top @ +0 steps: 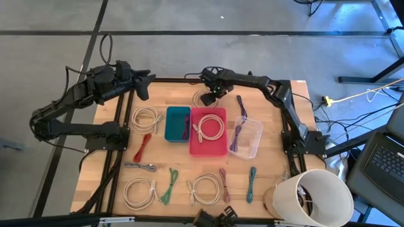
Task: Pick & Place USB Port
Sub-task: Put the white charger cable into the pink bin
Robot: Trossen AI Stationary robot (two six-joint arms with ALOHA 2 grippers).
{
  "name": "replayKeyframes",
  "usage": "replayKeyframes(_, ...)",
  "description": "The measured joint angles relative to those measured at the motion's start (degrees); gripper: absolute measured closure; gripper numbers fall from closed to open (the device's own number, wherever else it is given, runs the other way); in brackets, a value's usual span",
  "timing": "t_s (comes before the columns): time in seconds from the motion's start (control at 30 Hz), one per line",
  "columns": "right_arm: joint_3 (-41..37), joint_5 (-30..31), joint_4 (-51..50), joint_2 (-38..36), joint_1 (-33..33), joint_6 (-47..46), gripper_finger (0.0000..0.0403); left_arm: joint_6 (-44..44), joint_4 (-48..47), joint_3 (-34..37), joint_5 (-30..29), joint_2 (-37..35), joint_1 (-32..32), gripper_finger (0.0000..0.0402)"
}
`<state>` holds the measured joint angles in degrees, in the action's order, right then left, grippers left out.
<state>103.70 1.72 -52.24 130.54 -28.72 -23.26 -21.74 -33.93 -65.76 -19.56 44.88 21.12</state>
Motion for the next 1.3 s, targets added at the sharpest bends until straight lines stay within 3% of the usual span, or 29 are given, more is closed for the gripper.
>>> replayKeyframes(0.13,0.0,0.0,0.1,-0.1,-0.1,0.7,0.0283,0.0,-0.1,0.0,0.9,0.0,0.0,0.0229)
replayKeyframes(0.3,0.0,-1.4,0.4,-0.1,-0.1,2.0,0.0383,0.0,-0.1,0.0,1.5,0.0,0.0,0.0229)
replayKeyframes(0.87,2.9,-1.4,0.3,-0.1,-0.3,5.5,0.0394,0.0,-0.1,0.0,1.5,0.0,0.0,0.0229)
replayKeyframes(1.3,31.4,8.9,-24.3,-0.1,0.9,11.8,0.0394,0.0,-0.1,0.0,2.7,0.0,0.0,0.0229)
